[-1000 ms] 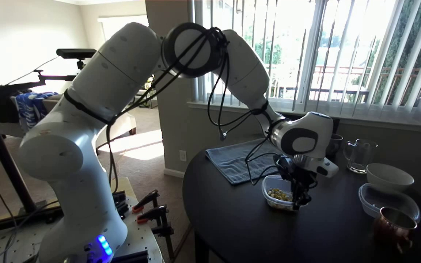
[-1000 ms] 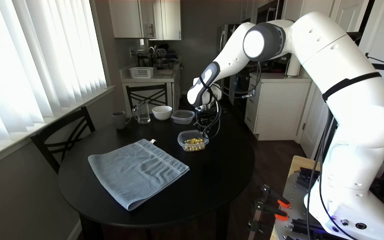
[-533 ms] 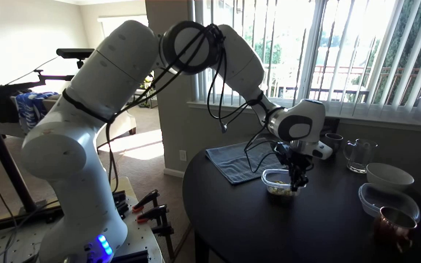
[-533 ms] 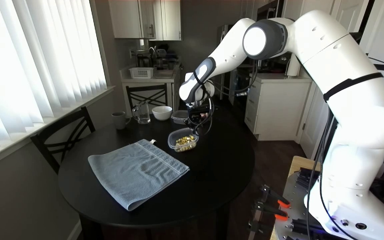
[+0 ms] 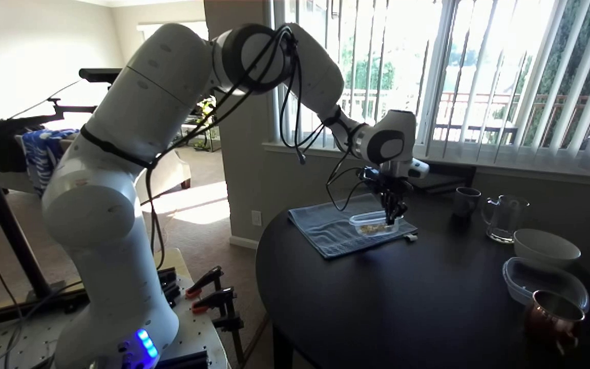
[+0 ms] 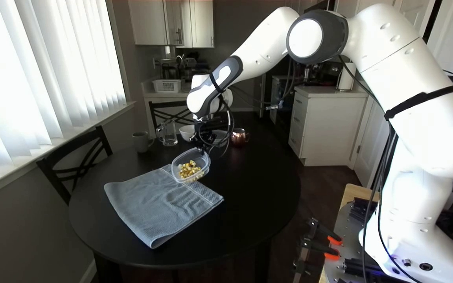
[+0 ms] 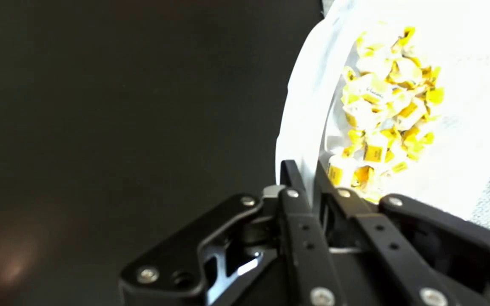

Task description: Put the contents of the lunchbox on the towel

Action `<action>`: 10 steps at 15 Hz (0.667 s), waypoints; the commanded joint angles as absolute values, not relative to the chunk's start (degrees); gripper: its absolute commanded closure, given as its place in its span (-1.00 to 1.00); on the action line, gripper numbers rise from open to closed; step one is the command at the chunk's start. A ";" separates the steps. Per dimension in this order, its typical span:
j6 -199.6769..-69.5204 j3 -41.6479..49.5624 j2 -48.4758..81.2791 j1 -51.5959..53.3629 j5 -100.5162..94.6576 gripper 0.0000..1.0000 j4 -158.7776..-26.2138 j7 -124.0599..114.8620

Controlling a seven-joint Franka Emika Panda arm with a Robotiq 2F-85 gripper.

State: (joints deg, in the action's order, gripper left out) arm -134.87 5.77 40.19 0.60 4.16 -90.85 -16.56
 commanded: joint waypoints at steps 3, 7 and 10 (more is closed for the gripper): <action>-142.89 8.54 38.74 5.48 -2.50 0.87 -93.26 -19.88; -154.06 13.75 38.09 11.36 -8.60 0.87 -95.67 -27.46; -160.44 20.62 38.50 17.72 -13.04 0.87 -97.37 -34.76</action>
